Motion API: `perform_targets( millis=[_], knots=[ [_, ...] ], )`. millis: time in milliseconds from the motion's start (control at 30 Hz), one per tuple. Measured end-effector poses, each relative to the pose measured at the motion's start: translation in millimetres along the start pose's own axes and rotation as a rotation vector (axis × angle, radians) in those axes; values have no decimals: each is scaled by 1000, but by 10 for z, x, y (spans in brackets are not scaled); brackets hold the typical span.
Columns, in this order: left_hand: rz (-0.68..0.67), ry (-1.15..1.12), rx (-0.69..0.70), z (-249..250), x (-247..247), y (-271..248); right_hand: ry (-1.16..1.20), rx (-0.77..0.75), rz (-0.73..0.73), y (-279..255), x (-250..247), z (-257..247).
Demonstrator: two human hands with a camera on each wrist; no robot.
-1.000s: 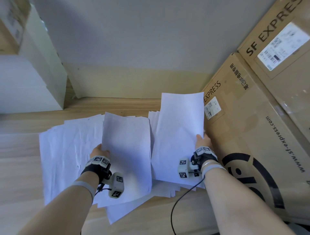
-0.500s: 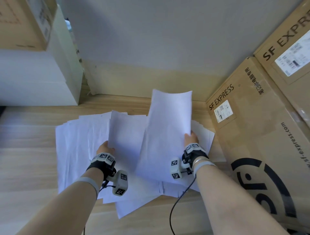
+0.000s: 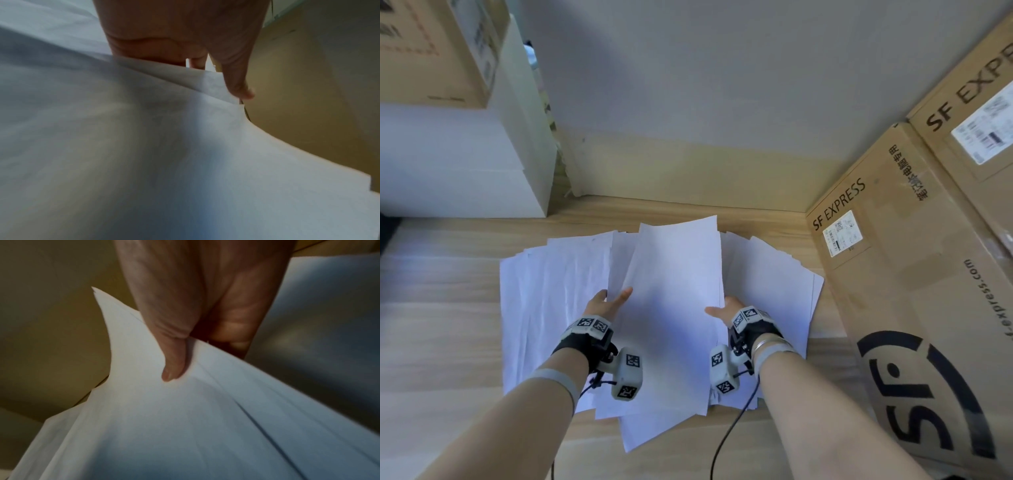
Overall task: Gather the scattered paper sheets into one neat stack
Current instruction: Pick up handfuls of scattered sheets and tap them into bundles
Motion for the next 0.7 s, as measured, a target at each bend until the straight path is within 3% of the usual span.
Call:
perform_targets(
  millis=[100, 167, 233, 300, 433, 500, 700],
  knots=[
    [24, 107, 6, -20, 45, 21, 17, -36, -18, -55, -54, 33],
    [60, 97, -5, -55, 24, 21, 99, -45, 133, -57, -241, 126],
    [99, 86, -9, -101, -30, 44, 138, 70, 380, -81, -538, 405],
    [123, 102, 3, -133, -72, 73, 161, 296, 484, -193, -705, 788],
    [143, 82, 2, -189, -118, 99, 189, 527, 393, -273, -685, 1156],
    [159, 79, -10, -196, -117, 90, 155, 560, 346, -298, -648, 1190],
    [159, 110, -12, -172, -66, 38, 126, 589, 414, -358, -687, 1212]
  ],
)
Point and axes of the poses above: each hand's wrist, its own y-axis towards the middle knuckle, its own x-axis out of the palm, z = x × y, the point moved 8 cm from there along y, towards the middle knuckle, and after that the axes turned 1 degree about -z, right-handed, at the moved point
